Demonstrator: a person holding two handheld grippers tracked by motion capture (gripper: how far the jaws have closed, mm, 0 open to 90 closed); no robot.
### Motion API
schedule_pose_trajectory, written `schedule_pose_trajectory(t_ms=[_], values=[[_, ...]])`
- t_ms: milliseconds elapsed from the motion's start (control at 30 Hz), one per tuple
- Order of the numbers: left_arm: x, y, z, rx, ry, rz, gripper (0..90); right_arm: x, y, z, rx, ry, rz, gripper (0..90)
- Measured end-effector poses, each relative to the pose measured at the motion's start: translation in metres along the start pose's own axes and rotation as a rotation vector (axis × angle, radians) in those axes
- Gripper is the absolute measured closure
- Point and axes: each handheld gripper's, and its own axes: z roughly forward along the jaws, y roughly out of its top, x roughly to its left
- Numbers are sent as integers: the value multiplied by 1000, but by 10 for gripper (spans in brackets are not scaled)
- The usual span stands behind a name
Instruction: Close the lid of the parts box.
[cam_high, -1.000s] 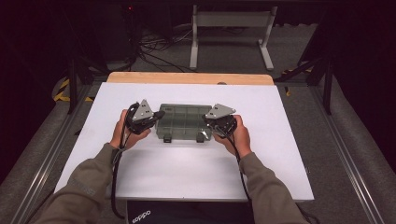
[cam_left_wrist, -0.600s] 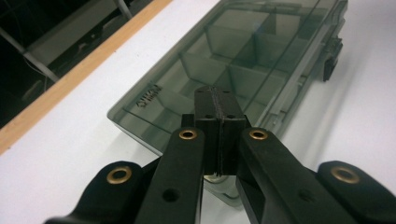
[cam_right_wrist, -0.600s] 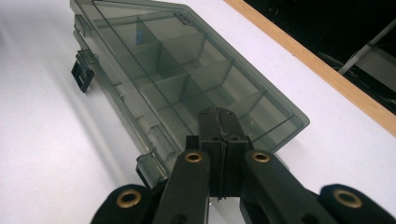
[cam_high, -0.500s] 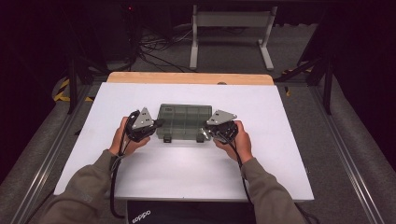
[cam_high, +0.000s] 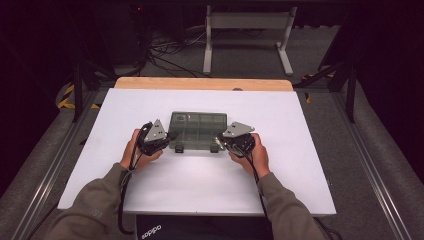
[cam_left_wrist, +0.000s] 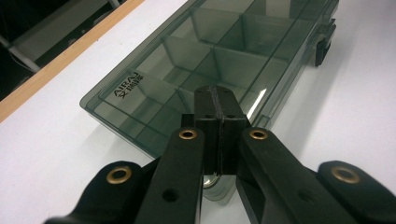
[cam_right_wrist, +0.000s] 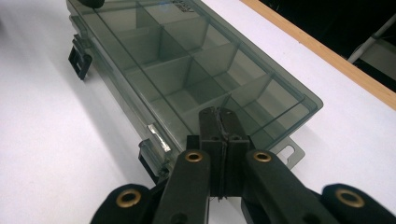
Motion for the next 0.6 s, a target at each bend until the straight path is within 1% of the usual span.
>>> schedule_pose_trajectory(t_ms=[100,133,167,200,300,367,433,533,567,600], values=[[1,-2,1,-12,-6,-15,895,0,-2,1,-9,-2,11,900],[0,-3,2,-9,-6,-19,895,0,-3,1,-5,3,13,900],[0,-4,2,-2,-8,-14,895,1,-4,3,3,3,12,900],[0,-5,4,3,-10,-13,893,2,-6,4,-1,-4,11,900],[0,-8,4,-5,2,-25,895,3,-8,4,-19,-5,26,900],[1,-11,5,-31,-1,-47,896,3,-11,4,-37,-6,46,900],[2,-13,6,-47,-10,-65,897,3,-13,4,-50,-6,50,900],[2,-15,6,-56,-13,-73,897,2,-15,4,-59,-2,56,900],[3,-15,6,-57,-16,-70,897,2,-15,4,-63,0,64,900],[3,-16,6,-61,-15,-77,897,2,-16,4,-64,-2,63,900]])
